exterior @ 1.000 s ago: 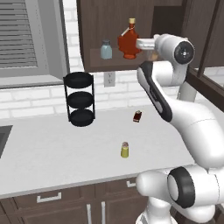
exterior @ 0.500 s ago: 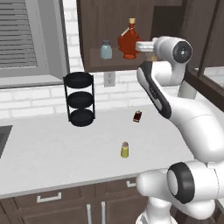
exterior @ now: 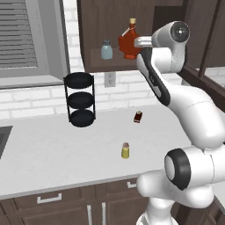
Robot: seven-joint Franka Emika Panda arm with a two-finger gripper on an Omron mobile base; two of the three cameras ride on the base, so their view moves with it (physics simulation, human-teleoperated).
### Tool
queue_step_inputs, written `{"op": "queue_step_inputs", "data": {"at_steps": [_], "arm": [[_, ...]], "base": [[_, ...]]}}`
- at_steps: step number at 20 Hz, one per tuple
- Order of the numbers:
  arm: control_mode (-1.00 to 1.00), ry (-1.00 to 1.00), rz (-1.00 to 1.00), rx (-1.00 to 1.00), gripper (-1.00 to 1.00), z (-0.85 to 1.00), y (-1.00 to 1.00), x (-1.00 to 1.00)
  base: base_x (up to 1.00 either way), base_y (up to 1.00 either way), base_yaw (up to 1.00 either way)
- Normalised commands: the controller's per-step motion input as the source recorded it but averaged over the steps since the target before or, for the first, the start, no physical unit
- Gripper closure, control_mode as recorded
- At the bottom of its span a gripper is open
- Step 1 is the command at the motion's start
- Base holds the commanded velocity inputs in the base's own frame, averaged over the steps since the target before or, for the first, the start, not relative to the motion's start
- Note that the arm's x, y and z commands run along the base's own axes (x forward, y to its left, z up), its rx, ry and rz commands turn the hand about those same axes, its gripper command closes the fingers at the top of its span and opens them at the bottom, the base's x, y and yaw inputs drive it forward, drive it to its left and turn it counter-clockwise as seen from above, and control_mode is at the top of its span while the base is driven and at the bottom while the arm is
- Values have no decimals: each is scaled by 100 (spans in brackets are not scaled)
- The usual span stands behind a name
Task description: Put the shaker and condiment bottle from the counter next to their counterparts in the cabinet.
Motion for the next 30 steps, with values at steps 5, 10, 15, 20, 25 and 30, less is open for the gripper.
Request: {"op": "queue_step_inputs", "data": {"at_steps": [5,10,15,20,25,30], "arm": [[-100,1,1,0,100,-4,0,18],[-100,0,3,0,100,-33,0,26],[-100,0,2,0,100,-8,0,34],[-100,0,0,0,100,-8,0,38],[-100,0,1,0,-100,-30,0,25],[-100,0,1,0,-100,-15,-1,-5]], "base": [[0,0,0],[0,0,0],[0,0,0],[0,0,0],[0,0,0],[0,0,0]]}}
